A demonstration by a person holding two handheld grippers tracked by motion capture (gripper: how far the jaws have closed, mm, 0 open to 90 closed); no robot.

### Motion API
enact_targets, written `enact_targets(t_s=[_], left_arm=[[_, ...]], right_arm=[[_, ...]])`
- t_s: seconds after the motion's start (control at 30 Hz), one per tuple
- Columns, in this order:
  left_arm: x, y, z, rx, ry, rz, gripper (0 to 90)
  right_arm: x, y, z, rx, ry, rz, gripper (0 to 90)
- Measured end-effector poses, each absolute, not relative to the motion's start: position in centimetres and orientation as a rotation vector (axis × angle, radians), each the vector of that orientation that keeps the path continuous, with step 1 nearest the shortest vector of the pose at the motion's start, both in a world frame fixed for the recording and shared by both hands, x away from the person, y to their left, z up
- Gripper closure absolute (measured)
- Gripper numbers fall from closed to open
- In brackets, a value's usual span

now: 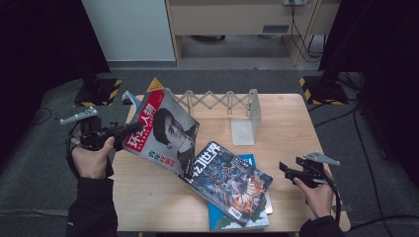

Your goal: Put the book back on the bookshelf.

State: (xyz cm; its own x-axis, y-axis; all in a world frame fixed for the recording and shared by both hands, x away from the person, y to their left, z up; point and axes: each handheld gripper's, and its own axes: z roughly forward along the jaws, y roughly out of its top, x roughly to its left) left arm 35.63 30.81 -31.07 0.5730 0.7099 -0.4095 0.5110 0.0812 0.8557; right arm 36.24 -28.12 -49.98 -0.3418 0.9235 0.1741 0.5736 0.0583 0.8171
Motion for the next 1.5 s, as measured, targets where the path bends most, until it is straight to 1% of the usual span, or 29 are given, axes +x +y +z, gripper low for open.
enact_targets(t_s=[0.23,0.4,0.67,0.8,0.97,1.2,1.5], left_arm=[[35.7,31.1,-30.4,1.629,1.140,0.266,86.4],[36.0,31.0,-30.1,1.630,1.142,0.290,86.4],[37.1,30.0,-29.4,1.647,1.099,0.261,86.4],[37.6,29.5,-29.3,1.677,1.102,0.279,86.4],[38.0,29.3,-29.8,1.663,1.078,0.224,86.4],[37.6,28.6,-29.2,1.688,1.060,0.234,86.4],[39.0,27.6,-28.7,1.738,1.097,0.246,86.3]], right_arm=[[36.3,-28.0,-50.0,1.490,1.952,1.191,23.3],[36.3,-28.1,-50.0,1.487,1.954,1.190,23.4],[36.3,-28.1,-50.0,1.492,1.948,1.193,23.4],[36.3,-28.1,-50.0,1.490,1.950,1.195,23.4],[36.3,-28.1,-50.0,1.485,1.955,1.191,23.4],[36.3,-28.1,-50.0,1.485,1.955,1.191,23.5],[36.3,-28.1,-50.0,1.493,1.954,1.194,23.6]])
